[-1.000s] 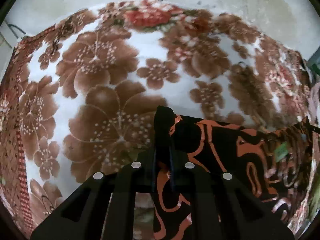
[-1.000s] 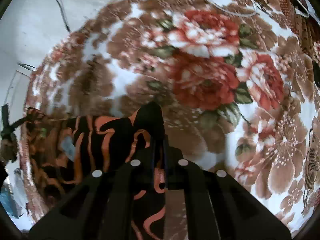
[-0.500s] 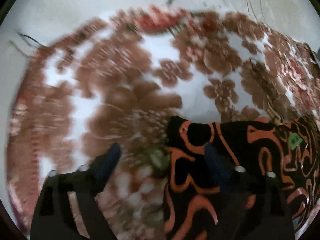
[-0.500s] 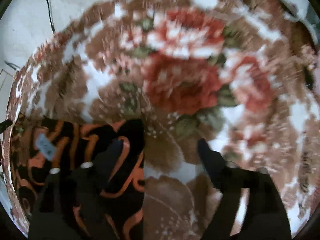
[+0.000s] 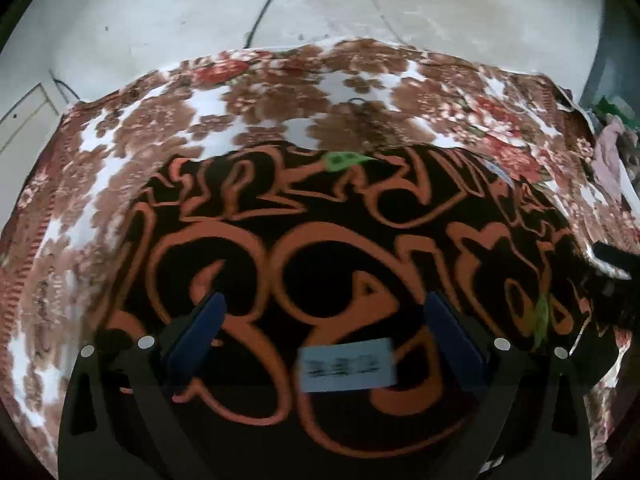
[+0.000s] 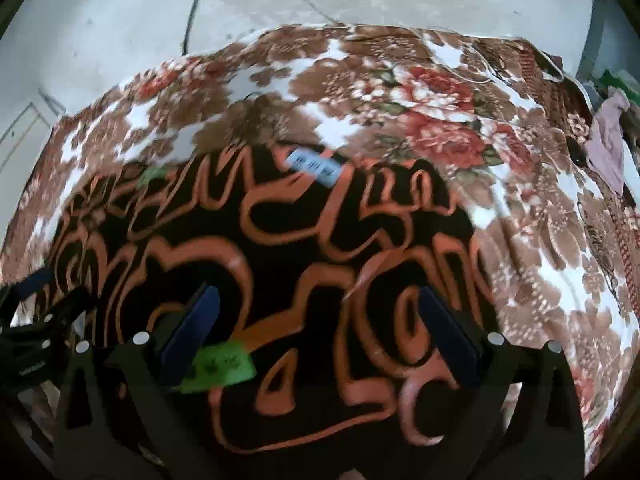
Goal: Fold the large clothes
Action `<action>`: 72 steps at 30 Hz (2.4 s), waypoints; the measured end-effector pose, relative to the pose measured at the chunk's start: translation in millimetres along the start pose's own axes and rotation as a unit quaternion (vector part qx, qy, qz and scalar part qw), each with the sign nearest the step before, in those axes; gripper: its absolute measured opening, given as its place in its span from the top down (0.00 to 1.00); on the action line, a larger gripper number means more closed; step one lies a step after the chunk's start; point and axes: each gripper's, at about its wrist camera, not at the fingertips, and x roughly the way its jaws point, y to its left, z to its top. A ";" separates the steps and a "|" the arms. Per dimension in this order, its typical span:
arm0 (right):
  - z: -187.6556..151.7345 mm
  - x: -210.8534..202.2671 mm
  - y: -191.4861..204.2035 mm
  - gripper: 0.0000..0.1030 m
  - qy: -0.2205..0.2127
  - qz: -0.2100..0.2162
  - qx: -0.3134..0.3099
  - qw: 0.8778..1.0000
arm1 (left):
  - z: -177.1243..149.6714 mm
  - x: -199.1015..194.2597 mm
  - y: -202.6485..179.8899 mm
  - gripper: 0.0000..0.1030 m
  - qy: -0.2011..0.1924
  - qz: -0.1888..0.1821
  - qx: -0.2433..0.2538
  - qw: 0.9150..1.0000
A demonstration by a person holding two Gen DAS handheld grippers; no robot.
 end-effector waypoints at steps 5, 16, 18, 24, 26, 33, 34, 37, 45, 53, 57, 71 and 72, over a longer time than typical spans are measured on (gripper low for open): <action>-12.7 18.2 -3.0 0.05 0.020 -0.032 -0.024 0.999 | -7.4 16.6 0.7 0.04 0.016 0.004 0.009 1.000; -34.5 28.4 -67.3 0.05 0.032 -0.062 -0.051 0.996 | -18.6 14.6 53.8 0.05 0.043 0.069 0.007 0.997; -33.8 23.4 -66.1 0.05 0.027 -0.069 -0.069 0.995 | -20.5 7.2 64.0 0.05 0.046 0.077 0.001 0.996; -22.7 -26.1 -53.0 0.05 0.008 -0.047 -0.048 0.998 | -40.1 -53.9 94.7 0.05 0.028 0.045 -0.060 0.997; -20.5 -41.2 -41.8 0.05 0.003 -0.031 -0.045 0.998 | -57.4 -74.0 104.5 0.05 0.030 0.012 -0.102 0.994; -15.2 -43.6 13.6 0.05 0.006 0.008 -0.066 0.998 | -140.2 -74.2 138.0 0.05 0.006 -0.116 -0.287 0.951; -14.3 -40.4 20.8 0.05 0.009 0.012 -0.069 0.998 | -155.5 -66.1 144.1 0.05 -0.005 -0.135 -0.321 0.937; -10.7 -32.8 37.4 0.05 0.009 0.014 -0.078 0.997 | -182.2 -43.3 155.2 0.05 -0.017 -0.154 -0.383 0.911; -5.9 -10.6 49.9 0.05 0.026 0.004 -0.081 0.996 | -191.6 -21.3 155.7 0.05 -0.066 -0.166 -0.426 0.887; -0.9 4.1 47.7 0.05 0.036 -0.009 -0.073 0.997 | -165.0 -8.3 160.5 0.05 -0.100 -0.179 -0.432 0.878; -3.1 15.1 44.9 0.05 0.044 -0.011 -0.060 0.997 | -147.3 -21.5 145.3 0.05 -0.109 -0.176 -0.384 0.900; -3.1 30.3 42.5 0.05 0.056 -0.025 -0.050 0.997 | -149.0 9.4 143.1 0.05 -0.118 -0.172 -0.413 0.887; -3.0 29.7 42.8 0.05 0.053 -0.029 -0.052 0.997 | -139.9 16.8 146.2 0.05 -0.120 -0.180 -0.420 0.881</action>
